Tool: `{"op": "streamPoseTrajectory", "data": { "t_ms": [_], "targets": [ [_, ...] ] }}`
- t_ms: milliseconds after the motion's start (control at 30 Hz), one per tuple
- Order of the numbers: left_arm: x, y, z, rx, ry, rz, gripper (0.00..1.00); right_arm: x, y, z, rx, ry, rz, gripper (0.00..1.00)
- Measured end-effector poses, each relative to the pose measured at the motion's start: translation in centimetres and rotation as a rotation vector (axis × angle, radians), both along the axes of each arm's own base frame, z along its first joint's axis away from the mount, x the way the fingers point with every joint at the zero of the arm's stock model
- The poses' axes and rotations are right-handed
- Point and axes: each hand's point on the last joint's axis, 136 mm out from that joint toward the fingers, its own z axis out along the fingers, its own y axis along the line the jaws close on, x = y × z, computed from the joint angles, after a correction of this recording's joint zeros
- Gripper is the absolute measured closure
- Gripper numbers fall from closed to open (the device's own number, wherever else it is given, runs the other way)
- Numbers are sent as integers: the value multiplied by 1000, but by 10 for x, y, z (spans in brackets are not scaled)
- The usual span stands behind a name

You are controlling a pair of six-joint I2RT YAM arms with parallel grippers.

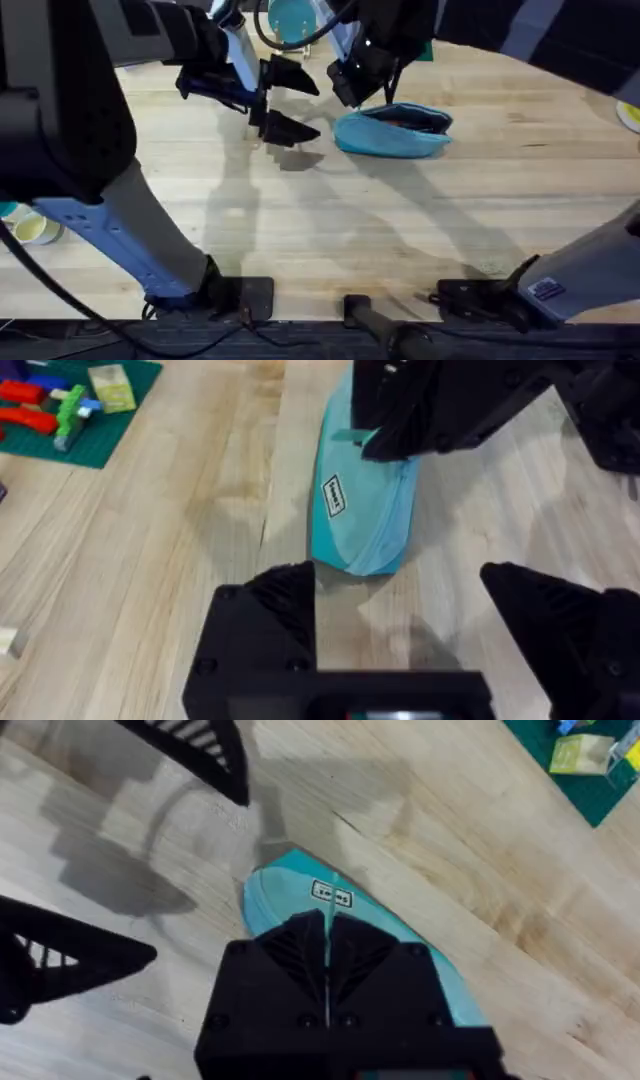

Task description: Unzip the bag, pick up the pens from the table one at a time and place them inside, then zip the bag closed.

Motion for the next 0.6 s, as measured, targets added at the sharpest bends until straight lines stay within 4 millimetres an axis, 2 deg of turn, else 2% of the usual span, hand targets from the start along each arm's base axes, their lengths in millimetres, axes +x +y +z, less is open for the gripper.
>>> {"op": "streamPoseTrajectory", "data": {
  "t_ms": [300, 600],
  "targets": [
    [-9, -14, -11, 66, -8, -63, 17, 0, 0, 0, 0, 0, 0, 971],
    [-16, -25, -13, 81, -10, -102, 18, 0, 0, 0, 0, 1, 0, 971]
  ]
}}
